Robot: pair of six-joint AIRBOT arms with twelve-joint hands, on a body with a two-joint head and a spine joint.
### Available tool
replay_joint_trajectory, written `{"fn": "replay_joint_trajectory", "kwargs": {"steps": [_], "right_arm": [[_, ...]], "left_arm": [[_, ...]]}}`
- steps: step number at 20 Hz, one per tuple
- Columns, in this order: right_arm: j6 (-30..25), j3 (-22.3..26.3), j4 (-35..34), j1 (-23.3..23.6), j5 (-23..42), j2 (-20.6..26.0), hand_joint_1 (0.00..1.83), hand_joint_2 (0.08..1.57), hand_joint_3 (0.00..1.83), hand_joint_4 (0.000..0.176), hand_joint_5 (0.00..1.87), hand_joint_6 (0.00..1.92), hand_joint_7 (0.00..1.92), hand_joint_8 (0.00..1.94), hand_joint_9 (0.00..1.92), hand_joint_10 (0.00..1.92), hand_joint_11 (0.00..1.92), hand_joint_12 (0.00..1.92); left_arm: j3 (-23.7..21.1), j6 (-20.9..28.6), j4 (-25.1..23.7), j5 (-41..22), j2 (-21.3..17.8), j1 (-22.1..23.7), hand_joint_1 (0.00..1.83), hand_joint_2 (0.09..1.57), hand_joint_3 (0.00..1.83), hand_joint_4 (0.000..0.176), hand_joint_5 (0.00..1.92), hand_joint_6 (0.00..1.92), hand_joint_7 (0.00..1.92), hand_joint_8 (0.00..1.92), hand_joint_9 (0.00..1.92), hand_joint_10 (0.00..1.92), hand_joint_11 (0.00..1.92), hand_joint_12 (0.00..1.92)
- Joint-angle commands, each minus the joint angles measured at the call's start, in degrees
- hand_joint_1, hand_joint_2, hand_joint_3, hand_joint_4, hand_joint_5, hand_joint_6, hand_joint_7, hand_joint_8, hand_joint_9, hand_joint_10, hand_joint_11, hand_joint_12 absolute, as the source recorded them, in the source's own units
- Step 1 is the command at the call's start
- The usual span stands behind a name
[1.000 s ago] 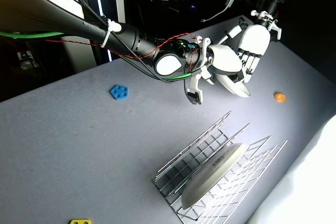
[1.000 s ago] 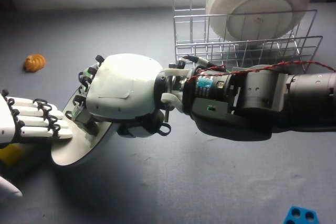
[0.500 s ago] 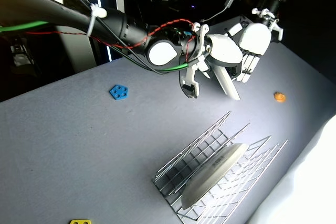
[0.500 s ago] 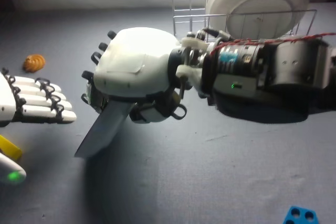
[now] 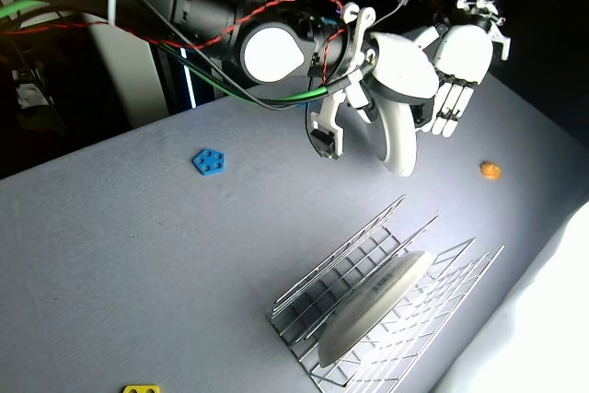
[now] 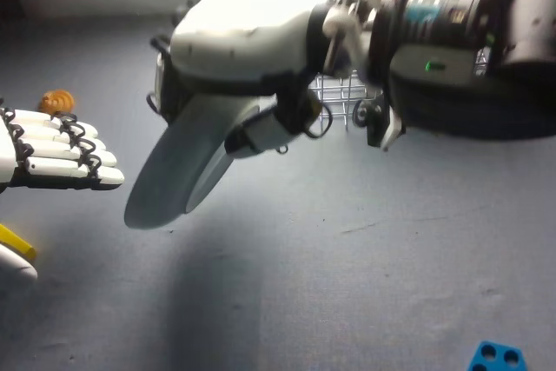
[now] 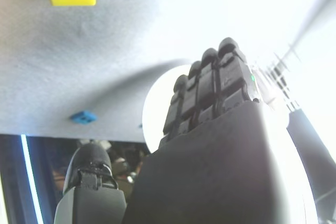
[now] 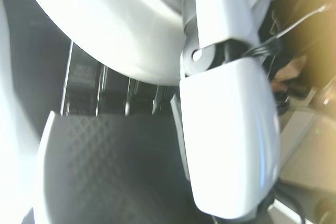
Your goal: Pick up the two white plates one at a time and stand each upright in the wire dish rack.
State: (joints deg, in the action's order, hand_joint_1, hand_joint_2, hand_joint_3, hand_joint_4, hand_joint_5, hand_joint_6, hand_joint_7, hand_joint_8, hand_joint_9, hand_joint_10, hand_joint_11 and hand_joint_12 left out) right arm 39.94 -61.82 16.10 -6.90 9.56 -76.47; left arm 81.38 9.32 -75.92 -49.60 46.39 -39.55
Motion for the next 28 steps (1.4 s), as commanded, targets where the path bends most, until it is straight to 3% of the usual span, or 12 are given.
{"fn": "replay_joint_trajectory", "kwargs": {"steps": [1,7,9,13,14,16,18,21,25,26,28], "right_arm": [[-1.8,0.4,-0.6,1.4,6.2,0.5,1.39,1.06,0.00,0.000,1.06,0.87,1.16,0.63,0.99,1.02,0.80,1.21],[-15.6,0.4,-0.5,6.1,1.8,3.8,1.39,1.06,0.00,0.000,1.05,0.90,1.16,0.61,0.97,1.05,0.79,1.22],[-20.4,0.4,-0.4,7.4,0.7,4.8,1.39,1.04,0.00,0.000,1.08,0.85,1.23,0.50,1.01,0.98,0.84,1.16],[-28.1,0.0,-0.4,9.6,-1.0,6.3,1.39,1.05,0.00,0.000,1.06,0.87,1.19,0.56,1.00,1.01,0.79,1.20],[-28.2,-0.2,-1.5,10.1,-1.4,6.6,1.39,1.06,0.00,0.000,1.04,0.91,1.15,0.64,0.97,1.05,0.78,1.21],[-28.2,-0.8,-3.2,11.0,-3.1,7.0,1.39,1.06,0.00,0.000,1.05,0.91,1.19,0.57,0.99,1.00,0.81,1.18],[-27.4,-1.4,-3.4,11.5,-4.4,7.3,1.39,1.07,0.00,0.000,1.03,0.94,1.16,0.62,0.97,1.04,0.79,1.20],[-23.1,-1.4,-3.5,11.3,-7.0,7.5,1.38,1.08,0.00,0.000,1.00,1.00,1.10,0.70,0.93,1.10,0.79,1.21],[-18.1,-1.7,-3.6,11.2,-5.2,7.6,1.38,1.07,0.00,0.000,1.00,1.01,1.12,0.63,0.98,1.05,0.83,1.17],[-17.3,-1.7,-3.6,11.2,-4.9,7.6,1.47,1.07,0.00,0.000,1.00,0.97,1.14,0.59,1.01,0.92,0.82,1.42],[-16.2,-1.8,-3.6,11.2,-3.4,7.7,1.49,1.07,0.00,0.000,1.00,0.95,1.12,0.58,1.02,0.89,0.83,1.48]], "left_arm": [[0.0,0.3,3.2,-2.2,-0.8,0.6,0.00,1.08,0.00,0.000,0.00,0.00,0.00,0.00,0.00,0.00,0.00,0.00],[-0.2,2.6,3.1,-2.2,-1.0,2.4,0.00,1.08,0.00,0.000,0.00,0.00,0.00,0.00,0.00,0.00,0.00,0.00],[-0.2,3.2,3.1,-2.2,-1.1,2.5,0.00,1.08,0.00,0.000,0.00,0.00,0.00,0.00,0.00,0.00,0.00,0.00],[-0.2,3.6,3.2,-2.2,-1.3,2.4,0.00,1.08,0.00,0.000,0.00,0.00,0.00,0.00,0.00,0.00,0.00,0.00],[-0.3,3.6,3.2,-2.2,-1.3,2.4,0.00,1.08,0.00,0.000,0.00,0.00,0.00,0.00,0.00,0.00,0.00,0.00],[-0.3,3.6,3.2,-2.2,-1.4,2.4,0.00,1.08,0.00,0.000,0.00,0.00,0.00,0.00,0.00,0.00,0.00,0.00],[-0.3,3.6,3.2,-2.2,-1.5,2.4,0.00,1.08,0.00,0.000,0.00,0.00,0.00,0.00,0.00,0.00,0.00,0.00],[-0.3,3.6,3.2,-2.1,-1.6,2.4,0.00,1.08,0.00,0.000,0.00,0.00,0.00,0.00,0.00,0.00,0.00,0.00],[0.1,3.6,3.2,-2.1,-1.7,2.3,0.00,1.08,0.00,0.000,0.00,0.00,0.00,0.00,0.00,0.00,0.00,0.00],[-0.2,3.6,3.2,-2.1,-1.9,2.3,0.00,1.08,0.00,0.000,0.00,0.00,0.00,0.00,0.00,0.00,0.00,0.00],[-0.9,3.6,3.2,-2.1,-2.2,2.3,0.00,1.08,0.00,0.000,0.00,0.00,0.00,0.00,0.00,0.00,0.00,0.00]]}}
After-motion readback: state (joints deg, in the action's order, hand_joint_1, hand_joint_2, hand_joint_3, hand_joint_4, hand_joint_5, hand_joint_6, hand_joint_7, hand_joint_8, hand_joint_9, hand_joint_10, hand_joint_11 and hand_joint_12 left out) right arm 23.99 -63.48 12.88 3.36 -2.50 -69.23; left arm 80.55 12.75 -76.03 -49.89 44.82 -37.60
